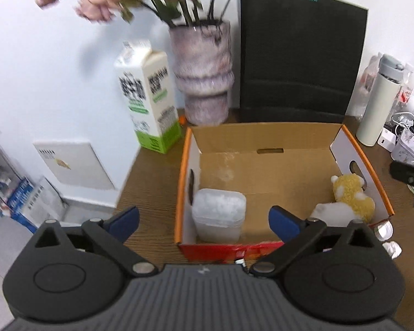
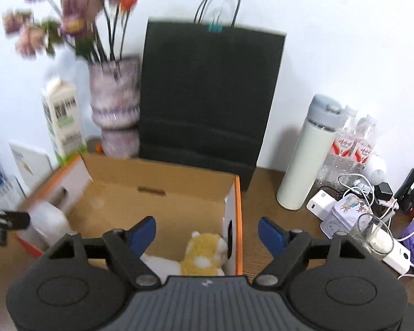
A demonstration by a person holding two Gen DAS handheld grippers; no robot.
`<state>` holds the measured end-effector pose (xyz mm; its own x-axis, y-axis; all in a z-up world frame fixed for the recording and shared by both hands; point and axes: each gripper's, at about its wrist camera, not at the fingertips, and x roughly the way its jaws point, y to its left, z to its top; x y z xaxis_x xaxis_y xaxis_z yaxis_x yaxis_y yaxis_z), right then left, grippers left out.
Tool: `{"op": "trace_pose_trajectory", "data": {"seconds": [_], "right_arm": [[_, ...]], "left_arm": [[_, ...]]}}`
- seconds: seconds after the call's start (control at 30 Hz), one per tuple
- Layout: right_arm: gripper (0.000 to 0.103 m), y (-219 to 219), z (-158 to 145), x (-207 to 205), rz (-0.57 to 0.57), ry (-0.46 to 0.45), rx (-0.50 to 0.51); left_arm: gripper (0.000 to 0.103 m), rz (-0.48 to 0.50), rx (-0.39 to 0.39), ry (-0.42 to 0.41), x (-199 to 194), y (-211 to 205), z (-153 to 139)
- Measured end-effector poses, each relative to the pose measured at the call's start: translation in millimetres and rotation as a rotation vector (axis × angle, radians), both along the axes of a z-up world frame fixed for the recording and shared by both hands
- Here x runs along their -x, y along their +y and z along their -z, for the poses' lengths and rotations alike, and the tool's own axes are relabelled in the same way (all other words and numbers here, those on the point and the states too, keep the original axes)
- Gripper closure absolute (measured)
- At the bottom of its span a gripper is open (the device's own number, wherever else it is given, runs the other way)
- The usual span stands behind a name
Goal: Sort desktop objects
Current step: 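Grasp the white plastic container with the left tool while the right tool grasps the plush toy, both into box, then open both tools over the box and withdraw them to the table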
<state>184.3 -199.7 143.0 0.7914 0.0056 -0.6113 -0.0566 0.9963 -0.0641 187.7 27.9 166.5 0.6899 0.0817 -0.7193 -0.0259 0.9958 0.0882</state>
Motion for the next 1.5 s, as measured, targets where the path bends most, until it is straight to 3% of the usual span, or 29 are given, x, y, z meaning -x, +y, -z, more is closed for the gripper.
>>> {"op": "trace_pose_trajectory", "data": {"seconds": [0.1, 0.23, 0.43, 0.7, 0.9, 1.0, 1.27, 1.5], "right_arm": [[0.017, -4, -8, 33, -0.024, -0.059, -0.046], [0.016, -8, 10, 92, -0.075, -0.122, -0.099], [0.016, -4, 68, 176, -0.118, -0.143, -0.127], [0.013, 2, 124, 264, -0.126, -0.201, -0.212], [0.009, 4, 145, 280, -0.065, -0.121, -0.159], [0.009, -1, 148, 279, -0.066, -0.100, -0.190], [0.009, 9, 146, 281, -0.085, -0.109, -0.123], [0.010, -2, 129, 262, -0.109, -0.127, -0.232]], "left_arm": [[0.000, 0.006, -0.005, -0.097, 42, 5, 0], [0.000, 0.006, 0.026, -0.167, 99, 14, 26], [0.000, -0.031, 0.041, -0.157, 167, 15, 89], [0.000, 0.008, 0.118, -0.219, 243, 2, 135], [0.000, 0.017, 0.110, -0.154, 256, -4, 159], [0.000, 0.002, 0.112, -0.158, 256, -3, 158], [0.000, 0.029, 0.119, -0.162, 256, -2, 154], [0.000, 0.078, 0.145, -0.169, 226, -2, 135]]}}
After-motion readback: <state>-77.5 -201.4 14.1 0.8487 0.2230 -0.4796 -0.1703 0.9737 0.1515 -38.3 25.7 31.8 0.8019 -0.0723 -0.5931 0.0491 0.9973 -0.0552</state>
